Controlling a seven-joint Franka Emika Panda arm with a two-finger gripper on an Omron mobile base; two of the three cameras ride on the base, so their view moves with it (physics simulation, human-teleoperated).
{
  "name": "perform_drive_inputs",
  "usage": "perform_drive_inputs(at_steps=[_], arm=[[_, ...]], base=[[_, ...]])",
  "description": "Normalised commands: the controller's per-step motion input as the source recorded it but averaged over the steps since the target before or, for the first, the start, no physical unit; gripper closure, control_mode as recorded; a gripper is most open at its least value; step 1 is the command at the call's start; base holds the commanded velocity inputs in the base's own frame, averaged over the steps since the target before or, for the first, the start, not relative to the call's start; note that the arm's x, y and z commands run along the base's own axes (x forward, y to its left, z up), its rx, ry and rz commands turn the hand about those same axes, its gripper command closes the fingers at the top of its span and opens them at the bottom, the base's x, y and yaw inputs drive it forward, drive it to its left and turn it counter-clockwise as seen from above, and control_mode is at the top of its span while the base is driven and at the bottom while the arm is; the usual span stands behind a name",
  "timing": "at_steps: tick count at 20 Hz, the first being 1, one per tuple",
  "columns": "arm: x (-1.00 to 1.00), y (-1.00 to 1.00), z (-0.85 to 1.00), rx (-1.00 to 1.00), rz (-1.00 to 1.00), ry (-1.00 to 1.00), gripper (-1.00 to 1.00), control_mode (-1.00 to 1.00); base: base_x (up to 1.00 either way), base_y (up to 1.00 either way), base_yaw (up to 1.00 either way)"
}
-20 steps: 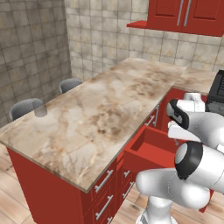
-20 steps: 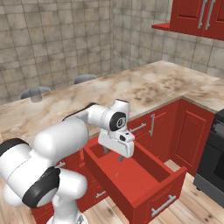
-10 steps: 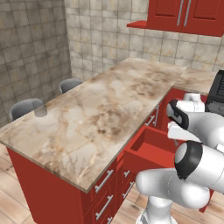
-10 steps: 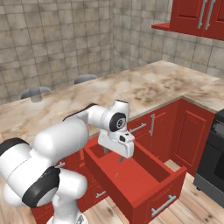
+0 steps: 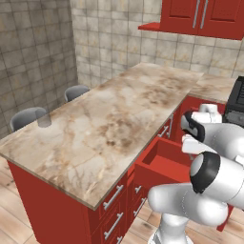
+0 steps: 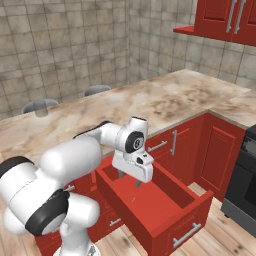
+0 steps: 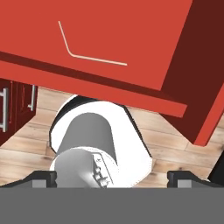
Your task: Take a straw from the drawer in front and place it inside the glass cup on the dining counter.
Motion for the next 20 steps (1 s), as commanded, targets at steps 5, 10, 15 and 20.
perform_drive_inputs(at_steps=[5,10,15,20], arm=[[0.22,0.00,-0.15,0.00,0.00,0.00,-1.00,-1.00],[0.36,0.00,-0.15,0.00,0.00,0.00,-1.00,-1.00],[0.25,0.00,-0.18,0.00,0.00,0.00,-1.00,-1.00],[0.17,0.00,-0.19,0.00,0.00,0.00,-1.00,-1.00]], base=[[0.00,0.00,0.00],[0.00,0.00,0.00],[0.00,0.00,0.00],[0.00,0.00,0.00]])
